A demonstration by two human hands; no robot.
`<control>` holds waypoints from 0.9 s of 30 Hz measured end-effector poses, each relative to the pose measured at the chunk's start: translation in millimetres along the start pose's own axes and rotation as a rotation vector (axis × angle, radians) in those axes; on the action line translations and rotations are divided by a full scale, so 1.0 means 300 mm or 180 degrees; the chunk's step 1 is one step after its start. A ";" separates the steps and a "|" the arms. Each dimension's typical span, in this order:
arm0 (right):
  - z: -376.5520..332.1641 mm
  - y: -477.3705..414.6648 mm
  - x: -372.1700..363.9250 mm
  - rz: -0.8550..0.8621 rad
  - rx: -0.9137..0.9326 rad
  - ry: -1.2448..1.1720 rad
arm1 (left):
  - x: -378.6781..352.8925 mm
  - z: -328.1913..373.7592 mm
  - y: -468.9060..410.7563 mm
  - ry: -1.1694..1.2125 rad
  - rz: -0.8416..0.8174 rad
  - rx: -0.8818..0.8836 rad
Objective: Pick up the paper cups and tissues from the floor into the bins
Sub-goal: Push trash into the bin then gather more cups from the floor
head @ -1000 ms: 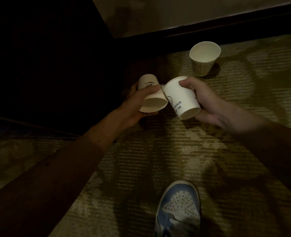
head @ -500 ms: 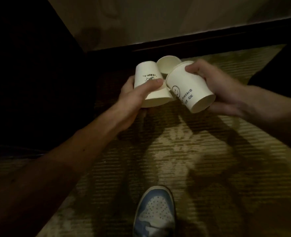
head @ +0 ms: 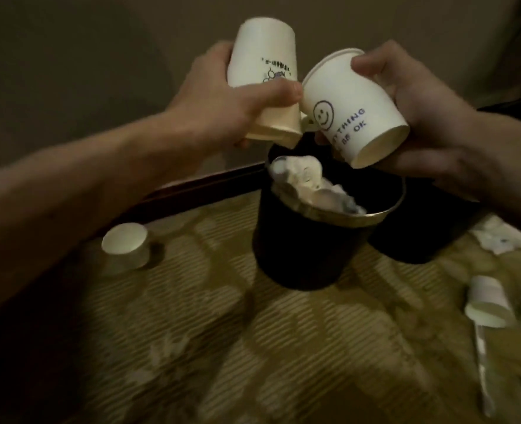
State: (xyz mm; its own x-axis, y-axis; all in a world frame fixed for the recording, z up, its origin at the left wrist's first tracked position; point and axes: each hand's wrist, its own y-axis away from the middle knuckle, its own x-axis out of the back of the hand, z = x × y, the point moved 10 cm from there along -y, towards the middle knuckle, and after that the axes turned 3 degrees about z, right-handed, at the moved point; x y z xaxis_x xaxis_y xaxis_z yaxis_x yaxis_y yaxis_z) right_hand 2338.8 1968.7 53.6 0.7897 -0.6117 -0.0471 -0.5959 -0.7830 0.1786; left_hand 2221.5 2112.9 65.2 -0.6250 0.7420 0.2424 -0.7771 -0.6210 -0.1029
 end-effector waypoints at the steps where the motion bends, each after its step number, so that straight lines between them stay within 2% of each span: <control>1: 0.000 0.011 0.041 0.0142 -0.0123 -0.0356 | -0.045 0.055 -0.030 -0.0164 -0.0066 -0.0093; 3: 0.009 0.027 0.150 0.0607 -0.0119 -0.0098 | -0.129 0.140 -0.084 -0.0538 -0.0187 -0.0192; 4: -0.001 0.042 0.236 0.1061 -0.0027 0.0597 | -0.163 0.171 -0.110 -0.0720 -0.0251 -0.0192; 6: -0.039 0.082 0.326 0.1601 0.0210 0.2221 | -0.214 0.222 -0.155 -0.1004 -0.0362 -0.0099; 8: -0.025 0.097 0.348 0.1552 0.0369 0.3282 | -0.256 0.282 -0.183 -0.1126 -0.0402 -0.0085; 11: 0.019 0.107 0.358 0.1335 0.0390 0.3875 | -0.304 0.339 -0.195 -0.1003 -0.0276 -0.0149; 15: 0.087 0.096 0.350 0.1049 0.0330 0.3864 | -0.392 0.266 -0.176 -0.0818 -0.0352 0.0071; 19: 0.167 0.080 0.376 0.0686 -0.0251 0.3847 | -0.430 0.180 -0.153 -0.0435 -0.0333 0.0313; 21: 0.124 0.088 0.421 0.0948 -0.0169 0.3393 | -0.449 0.165 -0.157 -0.0252 -0.0465 0.0404; 23: 0.074 0.094 0.446 0.1124 -0.0050 0.2546 | -0.459 0.156 -0.164 0.0079 -0.0557 0.0543; 25: 0.053 0.089 0.451 0.1115 -0.0032 0.1621 | -0.478 0.151 -0.167 0.0354 -0.0665 0.0686; 27: 0.041 0.073 0.449 0.1052 -0.0020 0.1073 | -0.503 0.146 -0.168 0.0536 -0.0785 0.0790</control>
State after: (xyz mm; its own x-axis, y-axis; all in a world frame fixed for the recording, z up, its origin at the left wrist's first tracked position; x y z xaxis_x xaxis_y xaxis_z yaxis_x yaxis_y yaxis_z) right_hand 2430.3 1867.8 39.0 0.5619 -0.7564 0.3347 -0.8232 -0.5511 0.1365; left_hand 2358.1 2021.1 76.1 -0.4410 0.8950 0.0670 -0.8769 -0.4456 0.1802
